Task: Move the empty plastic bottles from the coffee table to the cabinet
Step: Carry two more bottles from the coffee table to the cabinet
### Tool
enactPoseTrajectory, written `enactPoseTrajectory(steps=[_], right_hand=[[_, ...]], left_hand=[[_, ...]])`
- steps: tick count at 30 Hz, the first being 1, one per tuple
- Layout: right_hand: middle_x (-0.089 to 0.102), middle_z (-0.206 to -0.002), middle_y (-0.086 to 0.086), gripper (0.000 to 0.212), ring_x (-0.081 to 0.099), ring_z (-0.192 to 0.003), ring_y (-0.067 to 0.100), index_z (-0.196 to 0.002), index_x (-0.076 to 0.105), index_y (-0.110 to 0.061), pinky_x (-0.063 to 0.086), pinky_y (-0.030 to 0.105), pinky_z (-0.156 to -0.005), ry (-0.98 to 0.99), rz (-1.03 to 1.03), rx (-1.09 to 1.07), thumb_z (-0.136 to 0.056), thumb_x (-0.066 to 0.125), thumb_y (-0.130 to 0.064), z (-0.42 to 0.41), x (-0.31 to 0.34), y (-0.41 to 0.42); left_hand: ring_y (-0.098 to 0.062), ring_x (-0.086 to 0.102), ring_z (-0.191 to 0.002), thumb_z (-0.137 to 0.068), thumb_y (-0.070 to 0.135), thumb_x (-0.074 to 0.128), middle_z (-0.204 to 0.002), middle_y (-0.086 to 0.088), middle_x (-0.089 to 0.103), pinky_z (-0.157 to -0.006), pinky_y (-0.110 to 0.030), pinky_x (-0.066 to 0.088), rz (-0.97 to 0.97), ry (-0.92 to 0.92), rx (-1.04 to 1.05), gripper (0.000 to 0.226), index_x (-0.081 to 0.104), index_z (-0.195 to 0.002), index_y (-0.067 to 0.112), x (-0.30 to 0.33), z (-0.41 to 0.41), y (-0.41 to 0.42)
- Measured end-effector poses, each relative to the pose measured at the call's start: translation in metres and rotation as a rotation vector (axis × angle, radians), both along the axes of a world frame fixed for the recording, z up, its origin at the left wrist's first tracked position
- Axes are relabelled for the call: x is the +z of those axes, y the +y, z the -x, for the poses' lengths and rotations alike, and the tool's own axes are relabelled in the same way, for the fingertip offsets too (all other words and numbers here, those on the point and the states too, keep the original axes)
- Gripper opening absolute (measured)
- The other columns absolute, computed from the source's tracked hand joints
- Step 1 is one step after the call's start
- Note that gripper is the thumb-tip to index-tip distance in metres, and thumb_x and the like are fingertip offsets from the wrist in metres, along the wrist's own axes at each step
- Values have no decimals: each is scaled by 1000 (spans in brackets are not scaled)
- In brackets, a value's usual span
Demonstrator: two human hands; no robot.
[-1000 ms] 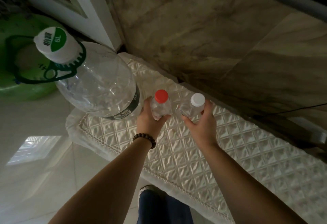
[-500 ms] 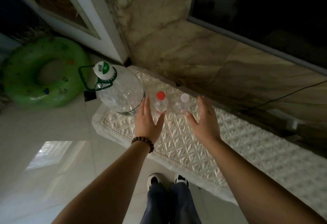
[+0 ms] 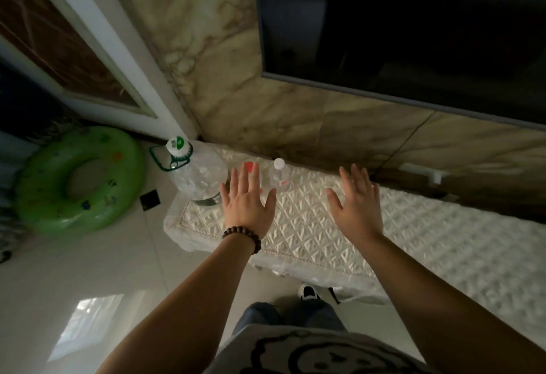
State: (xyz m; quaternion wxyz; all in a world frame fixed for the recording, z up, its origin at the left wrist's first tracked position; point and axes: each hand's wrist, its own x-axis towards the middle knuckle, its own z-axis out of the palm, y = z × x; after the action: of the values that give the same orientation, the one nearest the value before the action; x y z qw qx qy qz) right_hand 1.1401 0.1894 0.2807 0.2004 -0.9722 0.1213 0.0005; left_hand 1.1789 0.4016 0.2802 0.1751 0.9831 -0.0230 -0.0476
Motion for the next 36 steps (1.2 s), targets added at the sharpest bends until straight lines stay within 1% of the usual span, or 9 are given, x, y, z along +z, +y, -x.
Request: enactPoseTrajectory(steps=[3,8,12,17,21,23,30,33,36], right_hand=[[18,-159,9,59,7,-149,24,-148,29,-17,8,48,-120,12,1,-81,-98,37,-45,18,4,-4],[15,-160,7,59,3,-149,22,-149,27,-18,5,47,-120,44,-2,-261,-98,30,-47,62,7,-7],[11,-161,5,60,-1,-149,21,-151,21,-20,1,45,-120,80,-4,-411,-99,26,-49,114,6,-10],[12,-161,4,60,0,-149,21,-150,22,-20,1,45,-120,87,-51,-674,-98,28,-49,199,5,-21],[11,-161,3,59,-1,-149,20,-150,20,-21,0,43,-120,86,-77,-950,-99,28,-49,279,7,-24],[11,-161,3,59,-1,-149,19,-151,19,-21,-1,42,-120,92,-81,-1111,-99,29,-48,325,8,-23],[11,-161,4,59,-1,-149,20,-151,19,-21,0,44,-121,98,-96,-1545,-99,30,-46,459,16,1],[16,-160,6,57,3,-149,21,-150,24,-19,1,44,-121,48,-112,-1712,-99,34,-44,510,20,13],[24,-157,7,54,11,-148,22,-146,32,-18,6,46,-120,26,-96,-1861,-97,39,-41,556,25,20]], left_hand=[[-16,-8,-146,-94,57,23,-160,3,1,-118,-45,-4,-6,5,-87,67,3,-151,28,5,4,-12],[-18,-9,-146,-94,57,24,-160,3,-2,-117,-43,-9,4,24,-266,67,0,-151,29,11,21,-32],[-18,-11,-146,-94,58,23,-160,3,-4,-118,-44,-8,-2,41,-440,68,-1,-151,29,9,41,-54],[-18,-12,-146,-95,55,26,-160,3,-3,-118,-45,-8,-3,61,-706,67,1,-151,29,5,84,-98],[-19,-14,-145,-96,52,27,-160,1,-4,-117,-48,-8,-17,79,-961,66,-2,-151,28,4,134,-143],[-20,-12,-146,-96,51,29,-160,0,-2,-117,-49,-6,-35,61,-1103,66,0,-151,27,5,169,-169],[-20,-8,-146,-95,49,33,-160,0,4,-117,-49,-4,-34,47,-1499,66,7,-151,25,15,289,-235],[-18,-9,-146,-94,49,32,-160,1,3,-117,-49,-6,-26,60,-1646,67,7,-152,26,15,346,-258],[-18,-5,-146,-94,51,32,-160,1,5,-117,-48,-5,-18,51,-1783,68,7,-151,26,14,404,-277]])
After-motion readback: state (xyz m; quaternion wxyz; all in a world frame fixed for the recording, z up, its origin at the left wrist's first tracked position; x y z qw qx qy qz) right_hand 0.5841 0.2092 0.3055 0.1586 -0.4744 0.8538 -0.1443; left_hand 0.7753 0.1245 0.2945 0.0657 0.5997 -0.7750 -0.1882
